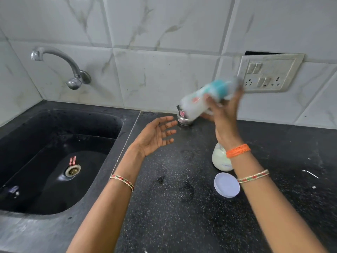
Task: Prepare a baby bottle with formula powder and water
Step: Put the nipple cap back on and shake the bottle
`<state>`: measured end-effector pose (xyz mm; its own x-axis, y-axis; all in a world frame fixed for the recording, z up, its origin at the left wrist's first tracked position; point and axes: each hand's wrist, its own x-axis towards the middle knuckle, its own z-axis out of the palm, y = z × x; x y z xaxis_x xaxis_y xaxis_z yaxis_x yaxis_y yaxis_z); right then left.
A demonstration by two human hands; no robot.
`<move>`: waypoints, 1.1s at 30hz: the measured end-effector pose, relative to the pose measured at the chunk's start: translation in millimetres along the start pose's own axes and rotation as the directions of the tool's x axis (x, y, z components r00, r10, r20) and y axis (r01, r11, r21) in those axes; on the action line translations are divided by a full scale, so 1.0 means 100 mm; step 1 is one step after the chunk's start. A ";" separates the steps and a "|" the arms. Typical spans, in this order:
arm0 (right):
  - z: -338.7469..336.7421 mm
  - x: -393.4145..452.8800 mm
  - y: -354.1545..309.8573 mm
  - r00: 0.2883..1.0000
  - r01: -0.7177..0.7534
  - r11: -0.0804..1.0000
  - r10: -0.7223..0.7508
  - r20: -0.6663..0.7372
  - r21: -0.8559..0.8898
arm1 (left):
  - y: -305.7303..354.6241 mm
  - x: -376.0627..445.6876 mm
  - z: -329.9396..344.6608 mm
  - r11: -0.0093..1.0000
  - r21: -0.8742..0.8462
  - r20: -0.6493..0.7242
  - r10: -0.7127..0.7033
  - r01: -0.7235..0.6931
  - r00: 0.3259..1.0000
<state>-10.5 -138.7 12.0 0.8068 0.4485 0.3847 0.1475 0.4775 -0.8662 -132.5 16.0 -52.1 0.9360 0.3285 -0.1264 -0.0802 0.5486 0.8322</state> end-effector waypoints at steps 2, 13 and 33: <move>-0.03 -0.04 0.01 0.956 -0.035 0.969 0.104 0.276 -0.243 | -0.01 0.01 0.04 1.000 0.014 0.036 -0.012 0.012 0.999; 0.00 -0.06 0.20 0.869 -0.050 0.910 0.243 0.431 -0.411 | -0.03 -0.04 0.17 0.999 0.002 0.178 -0.038 0.039 0.983; 0.07 -0.19 0.39 0.966 -0.251 0.960 0.256 -0.034 0.122 | -0.90 0.10 -0.78 -0.115 0.990 -0.080 0.025 0.082 0.996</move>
<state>-24.2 -122.7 -27.1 0.8364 0.5302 0.1387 -0.1306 0.4387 -0.8891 -142.8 29.5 -169.8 0.9033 0.4025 -0.1485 0.4256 -0.7972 0.4282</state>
